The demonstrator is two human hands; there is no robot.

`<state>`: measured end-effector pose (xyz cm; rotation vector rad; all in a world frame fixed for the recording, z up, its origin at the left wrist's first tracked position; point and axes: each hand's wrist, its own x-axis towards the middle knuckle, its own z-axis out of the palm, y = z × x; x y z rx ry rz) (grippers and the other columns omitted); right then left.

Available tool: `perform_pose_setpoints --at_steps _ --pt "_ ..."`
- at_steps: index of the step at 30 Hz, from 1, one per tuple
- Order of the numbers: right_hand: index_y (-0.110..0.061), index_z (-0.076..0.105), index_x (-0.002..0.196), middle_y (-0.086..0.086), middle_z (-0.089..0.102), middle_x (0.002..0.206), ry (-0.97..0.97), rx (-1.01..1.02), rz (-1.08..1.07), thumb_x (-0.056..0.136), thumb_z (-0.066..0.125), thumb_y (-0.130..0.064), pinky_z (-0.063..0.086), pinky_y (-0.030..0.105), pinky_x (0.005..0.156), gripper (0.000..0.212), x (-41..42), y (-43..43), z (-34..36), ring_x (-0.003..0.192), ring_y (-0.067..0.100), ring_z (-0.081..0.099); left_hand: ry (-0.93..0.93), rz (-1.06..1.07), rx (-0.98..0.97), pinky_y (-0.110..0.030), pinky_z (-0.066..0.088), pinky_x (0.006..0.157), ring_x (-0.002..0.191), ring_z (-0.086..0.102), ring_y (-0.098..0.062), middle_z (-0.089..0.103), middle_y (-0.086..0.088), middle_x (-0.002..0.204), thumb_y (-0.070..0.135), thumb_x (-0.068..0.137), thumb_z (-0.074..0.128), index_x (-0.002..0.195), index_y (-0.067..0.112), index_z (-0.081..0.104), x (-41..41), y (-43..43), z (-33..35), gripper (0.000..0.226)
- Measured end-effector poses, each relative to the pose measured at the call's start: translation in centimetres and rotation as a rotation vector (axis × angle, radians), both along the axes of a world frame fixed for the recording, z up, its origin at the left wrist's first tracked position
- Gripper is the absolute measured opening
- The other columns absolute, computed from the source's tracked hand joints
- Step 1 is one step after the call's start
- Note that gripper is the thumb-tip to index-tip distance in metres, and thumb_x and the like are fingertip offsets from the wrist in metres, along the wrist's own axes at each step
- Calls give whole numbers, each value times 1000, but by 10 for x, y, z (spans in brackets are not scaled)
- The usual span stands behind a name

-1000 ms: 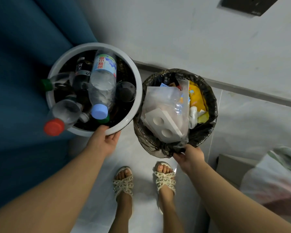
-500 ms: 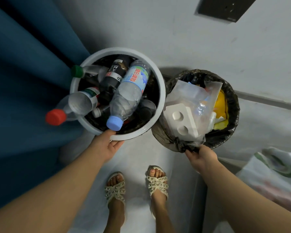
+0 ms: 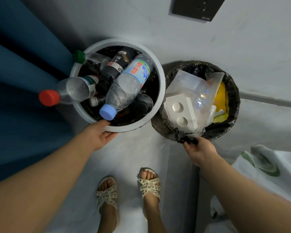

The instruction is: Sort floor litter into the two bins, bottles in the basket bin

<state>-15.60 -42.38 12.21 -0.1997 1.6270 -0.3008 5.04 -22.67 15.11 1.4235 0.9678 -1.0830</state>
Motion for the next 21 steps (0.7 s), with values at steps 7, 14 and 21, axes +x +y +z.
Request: perform_pose_setpoints --at_steps 7,14,21 --pt "-8 47 133 12 58 128 -24 21 104 98 40 -9 48 39 77 35 11 -5 19 95 29 59 -23 -11 40 -30 47 84 80 59 -16 60 -3 93 10 93 51 85 14 55 -4 -3 -8 9" --pt "-13 44 135 7 59 113 -49 57 154 96 47 -19 48 44 90 39 12 2 39 110 34 56 -32 -32 56 -31 45 83 104 54 -19 51 -4 133 16 92 54 96 15 56 -8 -2 -3 4" --pt "-16 32 142 7 35 147 -21 79 219 94 54 -23 42 48 101 54 29 26 90 130 34 42 -39 -136 115 -35 42 87 122 49 -25 43 -8 141 18 93 53 123 12 51 -17 1 39 31"
